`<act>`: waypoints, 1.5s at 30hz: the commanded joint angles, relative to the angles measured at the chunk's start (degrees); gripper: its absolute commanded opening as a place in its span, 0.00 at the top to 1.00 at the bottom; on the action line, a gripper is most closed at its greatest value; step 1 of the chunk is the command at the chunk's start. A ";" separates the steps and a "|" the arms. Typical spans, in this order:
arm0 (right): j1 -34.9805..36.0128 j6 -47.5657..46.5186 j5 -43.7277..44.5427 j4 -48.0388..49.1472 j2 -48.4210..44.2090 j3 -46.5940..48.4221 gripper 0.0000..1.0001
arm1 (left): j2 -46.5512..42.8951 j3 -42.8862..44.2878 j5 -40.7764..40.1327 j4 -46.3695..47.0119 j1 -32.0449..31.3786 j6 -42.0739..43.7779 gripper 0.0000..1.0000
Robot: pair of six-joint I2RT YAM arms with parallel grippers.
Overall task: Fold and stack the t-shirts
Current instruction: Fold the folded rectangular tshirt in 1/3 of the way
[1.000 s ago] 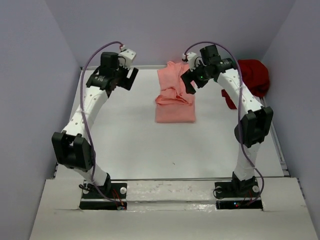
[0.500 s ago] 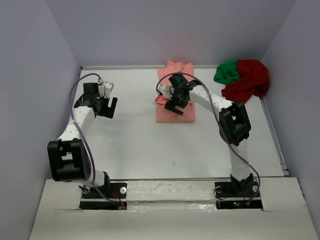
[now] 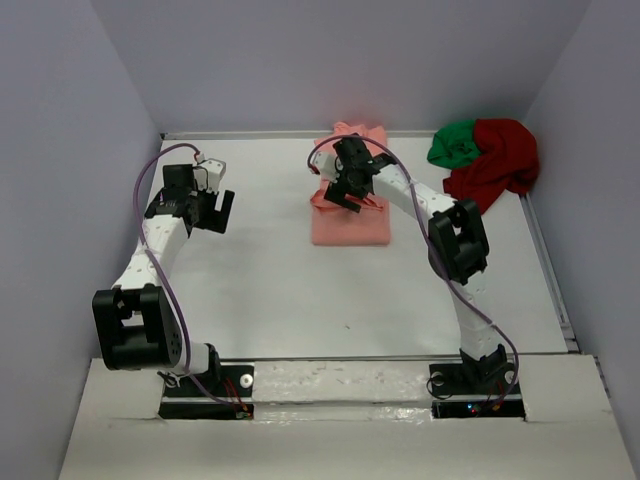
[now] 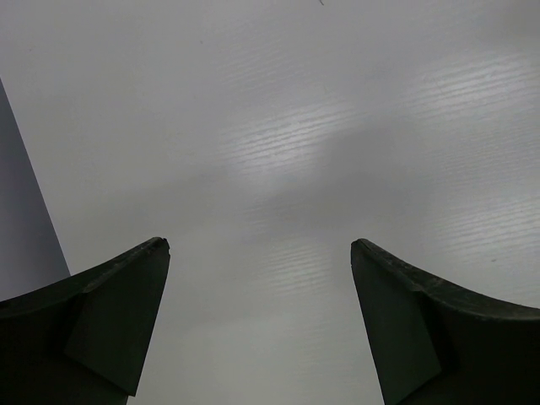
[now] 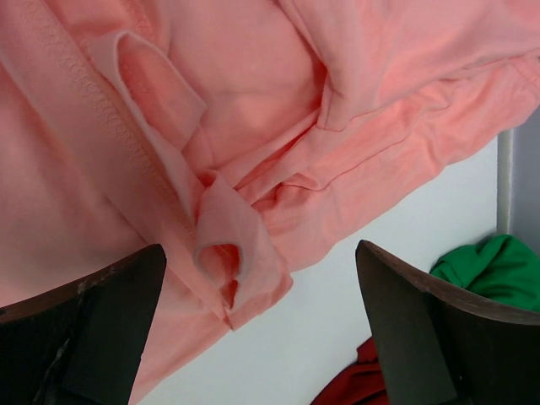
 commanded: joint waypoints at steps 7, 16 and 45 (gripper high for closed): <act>0.68 -0.98 1.92 2.76 1.59 5.46 0.00 | -1.76 2.77 1.43 -0.03 0.00 -0.33 0.01; 0.68 -0.46 1.48 2.76 1.85 3.53 0.00 | -1.41 3.12 2.04 -0.29 0.00 -0.16 0.01; 1.21 -5.20 6.75 5.65 10.03 13.01 0.00 | -2.11 2.51 3.45 -0.99 0.00 -0.07 0.01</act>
